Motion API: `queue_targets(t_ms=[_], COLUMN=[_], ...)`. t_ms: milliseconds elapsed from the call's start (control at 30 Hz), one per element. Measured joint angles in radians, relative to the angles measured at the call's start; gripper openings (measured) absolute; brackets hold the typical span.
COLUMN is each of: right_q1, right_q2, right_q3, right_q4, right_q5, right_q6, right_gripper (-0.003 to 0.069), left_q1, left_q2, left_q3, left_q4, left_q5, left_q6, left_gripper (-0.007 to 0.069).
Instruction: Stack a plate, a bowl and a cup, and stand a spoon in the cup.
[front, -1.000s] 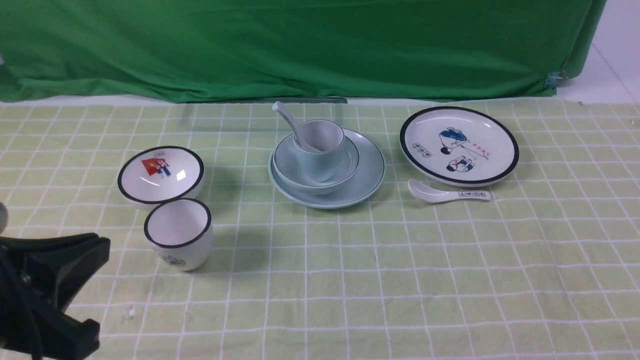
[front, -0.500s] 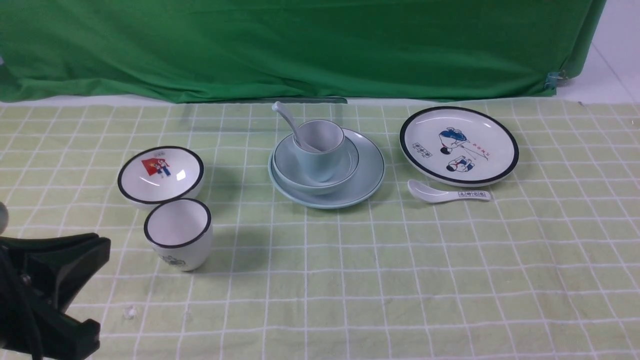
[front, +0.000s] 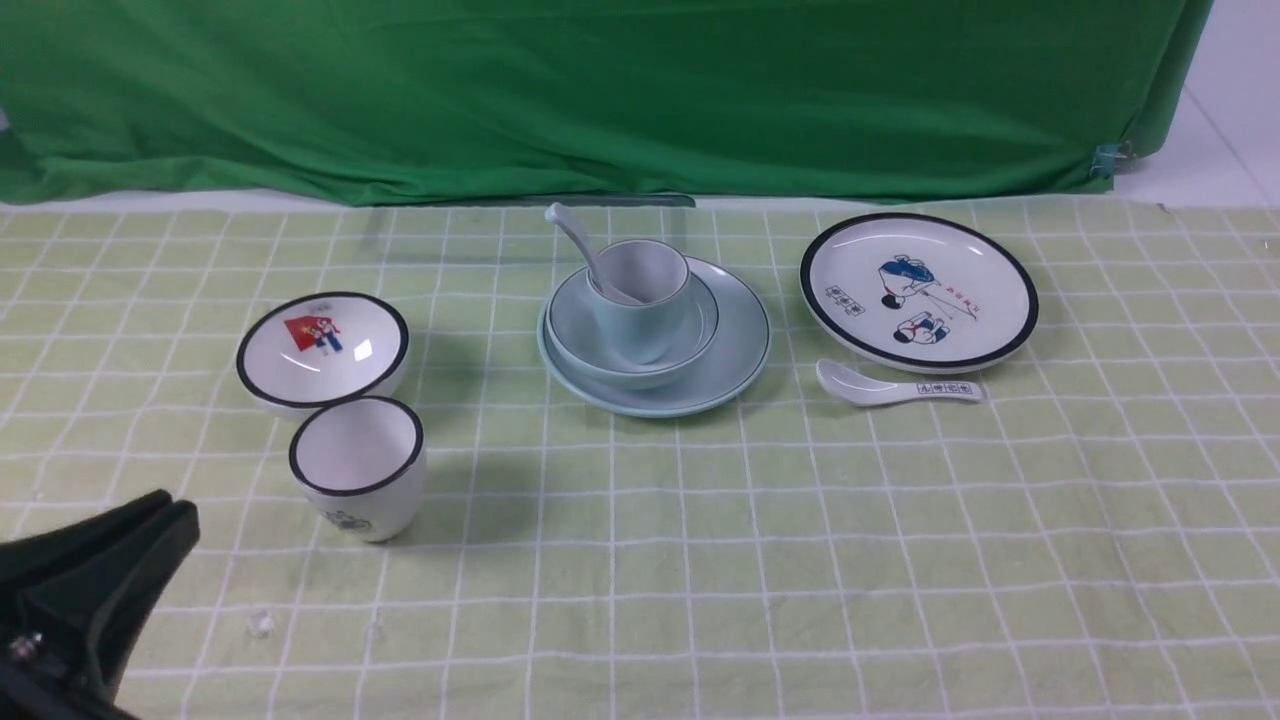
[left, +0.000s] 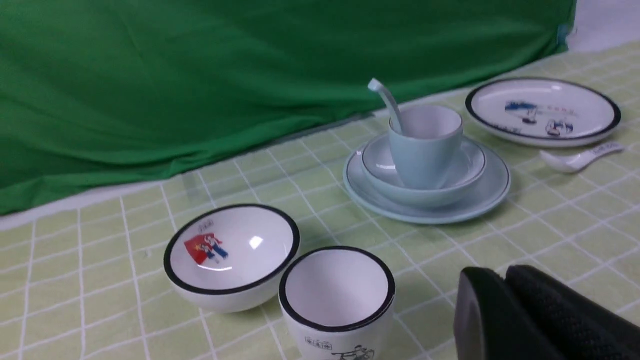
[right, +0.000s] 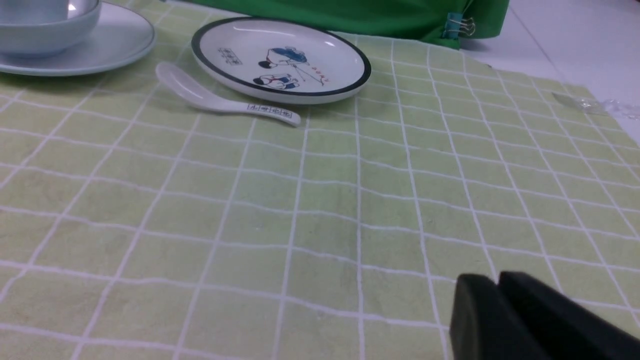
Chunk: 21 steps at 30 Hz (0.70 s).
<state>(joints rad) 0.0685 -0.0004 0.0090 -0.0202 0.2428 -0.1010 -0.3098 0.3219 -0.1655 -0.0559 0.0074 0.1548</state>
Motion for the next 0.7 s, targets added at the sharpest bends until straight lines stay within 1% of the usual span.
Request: queue_targets(t_ms=[33,67,133,167,200,267,367,500,700], right_q1=[0.000,0.000,0.000,0.000,0.000,0.000,0.000,0.000,0.000], right_q2=[0.000,0.000,0.000,0.000,0.000,0.000,0.000,0.000,0.000], right_q3=[0.000,0.000,0.000,0.000,0.000,0.000,0.000,0.000,0.000], right_q4=[0.000,0.000,0.000,0.000,0.000,0.000,0.000,0.000,0.000], right_q5=[0.000,0.000,0.000,0.000,0.000,0.000,0.000,0.000,0.000], right_q6=[0.000,0.000,0.000,0.000,0.000,0.000,0.000,0.000,0.000], right_gripper=[0.0083,0.0085,0.0088,0.0090,0.0090,0.0095,0.0104,0.0114,0.0125], left_q1=[0.000,0.000,0.000,0.001,0.001,0.008,0.039,0.109,0.180], left_q2=[-0.009,-0.082,-0.144,-0.202,-0.210,-0.291,-0.318,-0.320,-0.320], left_q3=[0.020,0.086,0.144,0.164,0.164,0.167,0.172,0.172,0.172], left_q4=[0.001,0.002,0.002,0.002,0.002,0.003,0.034,0.056,0.056], left_q5=[-0.007,-0.046,-0.050,-0.007,-0.007,0.129,0.209,0.215,0.219], left_q6=[0.000,0.000,0.000,-0.005,-0.007,-0.078,-0.148,-0.171,-0.167], left_gripper=[-0.0007,-0.0007,-0.0007,-0.0007,-0.0007,-0.0007,-0.0007,-0.0007,-0.0007])
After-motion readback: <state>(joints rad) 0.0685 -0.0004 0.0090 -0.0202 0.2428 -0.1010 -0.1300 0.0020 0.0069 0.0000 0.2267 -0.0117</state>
